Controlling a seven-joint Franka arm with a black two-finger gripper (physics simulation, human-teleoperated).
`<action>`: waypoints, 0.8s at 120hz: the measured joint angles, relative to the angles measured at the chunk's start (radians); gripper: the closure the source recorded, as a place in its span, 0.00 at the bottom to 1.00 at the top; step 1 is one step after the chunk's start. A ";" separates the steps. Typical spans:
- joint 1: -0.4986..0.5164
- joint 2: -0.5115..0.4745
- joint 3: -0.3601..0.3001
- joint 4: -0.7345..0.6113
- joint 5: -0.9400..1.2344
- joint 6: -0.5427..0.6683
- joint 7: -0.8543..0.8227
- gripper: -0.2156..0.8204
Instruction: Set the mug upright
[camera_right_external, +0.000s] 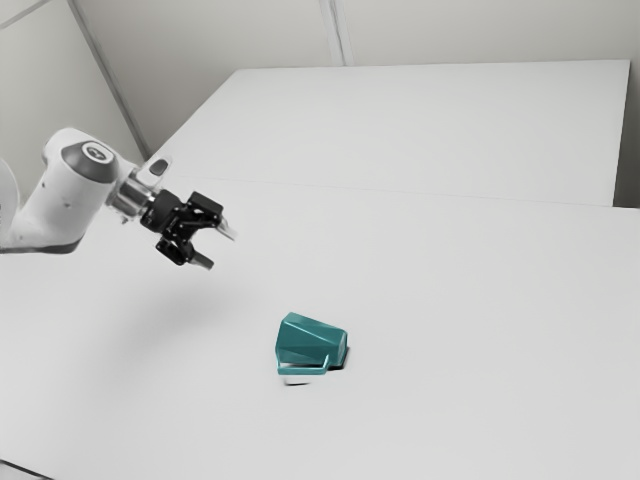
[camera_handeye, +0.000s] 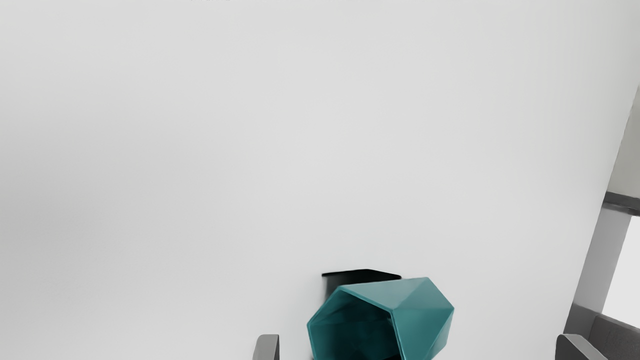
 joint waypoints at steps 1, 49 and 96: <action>0.000 -0.001 0.000 -0.006 -0.014 0.003 0.009 0.21; -0.022 0.044 -0.007 -0.226 -0.384 0.124 0.438 0.21; -0.045 -0.024 -0.027 -0.388 -0.520 0.154 0.747 0.21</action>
